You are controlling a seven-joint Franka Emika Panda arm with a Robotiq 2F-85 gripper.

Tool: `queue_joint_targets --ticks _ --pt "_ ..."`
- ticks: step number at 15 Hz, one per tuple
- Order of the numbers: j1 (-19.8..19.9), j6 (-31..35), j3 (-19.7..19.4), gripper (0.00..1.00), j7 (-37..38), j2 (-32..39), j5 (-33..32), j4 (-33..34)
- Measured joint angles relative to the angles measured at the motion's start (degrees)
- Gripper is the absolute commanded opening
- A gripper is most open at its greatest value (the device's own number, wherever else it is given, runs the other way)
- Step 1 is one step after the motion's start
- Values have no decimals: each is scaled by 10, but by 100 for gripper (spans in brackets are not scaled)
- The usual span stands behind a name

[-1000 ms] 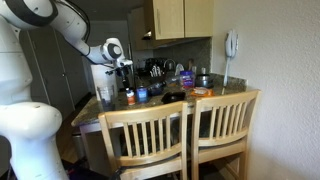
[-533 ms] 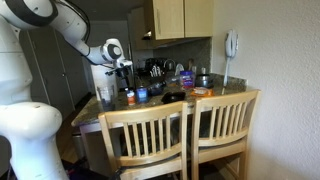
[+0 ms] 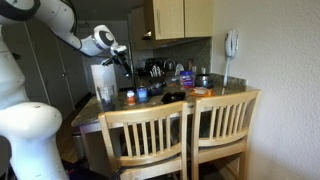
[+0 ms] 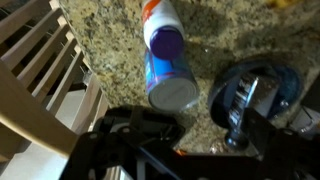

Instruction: Move the white and orange bottle forward

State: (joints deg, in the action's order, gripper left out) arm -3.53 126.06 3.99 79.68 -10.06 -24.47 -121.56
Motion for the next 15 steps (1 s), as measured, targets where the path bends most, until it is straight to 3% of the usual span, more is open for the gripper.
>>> queue_joint_targets --ticks 3,5,11,15 --pt "10 -12 13 100 52 -71 -48 17" --pt "16 -46 19 100 41 -107 -46 37" --pt "2 -183 -14 100 -202 -153 157 107" --pt "8 -285 -32 100 -288 -156 238 120"
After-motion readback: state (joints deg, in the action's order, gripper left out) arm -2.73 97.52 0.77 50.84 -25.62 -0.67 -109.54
